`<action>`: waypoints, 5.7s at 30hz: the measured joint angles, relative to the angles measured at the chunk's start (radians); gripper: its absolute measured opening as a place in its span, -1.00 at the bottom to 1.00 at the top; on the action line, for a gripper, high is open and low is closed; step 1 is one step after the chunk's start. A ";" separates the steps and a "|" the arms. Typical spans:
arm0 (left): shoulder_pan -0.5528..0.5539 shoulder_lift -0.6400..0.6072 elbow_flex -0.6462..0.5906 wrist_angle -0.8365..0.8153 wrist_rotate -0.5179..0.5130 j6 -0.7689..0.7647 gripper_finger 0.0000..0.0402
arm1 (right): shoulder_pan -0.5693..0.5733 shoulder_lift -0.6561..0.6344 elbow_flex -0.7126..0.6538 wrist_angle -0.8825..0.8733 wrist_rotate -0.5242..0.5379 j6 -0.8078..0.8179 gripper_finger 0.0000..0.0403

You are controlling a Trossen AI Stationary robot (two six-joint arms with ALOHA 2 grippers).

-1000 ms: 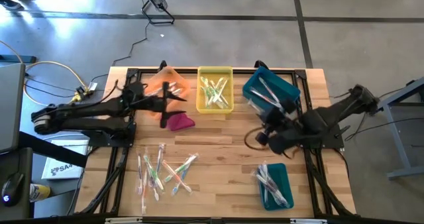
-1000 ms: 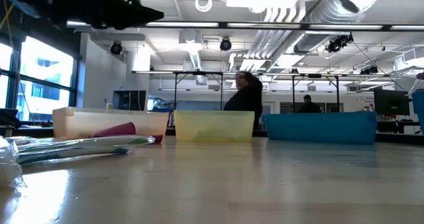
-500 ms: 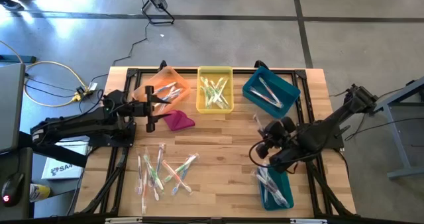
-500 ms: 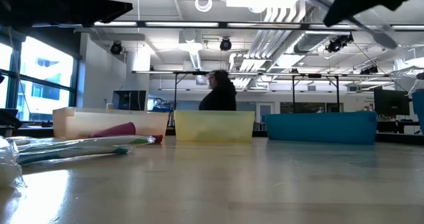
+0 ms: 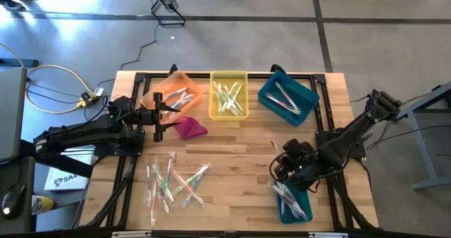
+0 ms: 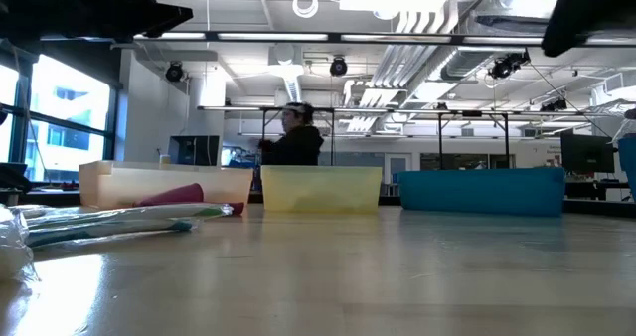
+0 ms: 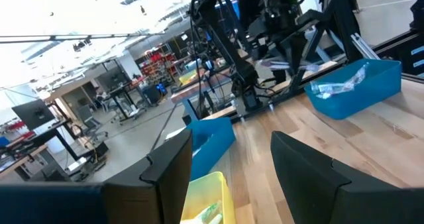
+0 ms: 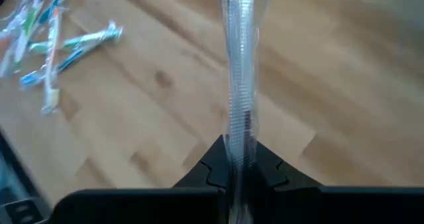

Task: Pick & Place Toothbrushes
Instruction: Put the purple toothbrush into the bottom blue bin, then put the green toothbrush into the yellow bin

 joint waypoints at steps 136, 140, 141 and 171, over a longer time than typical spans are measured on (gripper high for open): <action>0.000 0.000 0.000 -0.125 0.000 -0.173 -0.01 | -0.630 0.025 0.000 0.714 -0.470 -1.488 -0.73; 0.000 0.000 0.000 -0.124 -0.027 -0.263 -0.01 | -0.668 0.025 0.000 0.714 -0.471 -1.519 -0.73; 0.000 0.000 0.000 -0.124 -0.035 -0.283 -0.01 | -0.677 0.025 0.000 0.714 -0.472 -1.524 -0.73; -0.566 0.298 0.061 -0.194 -0.488 -0.562 -0.01 | -0.749 0.025 0.000 0.743 -0.516 -1.527 -0.73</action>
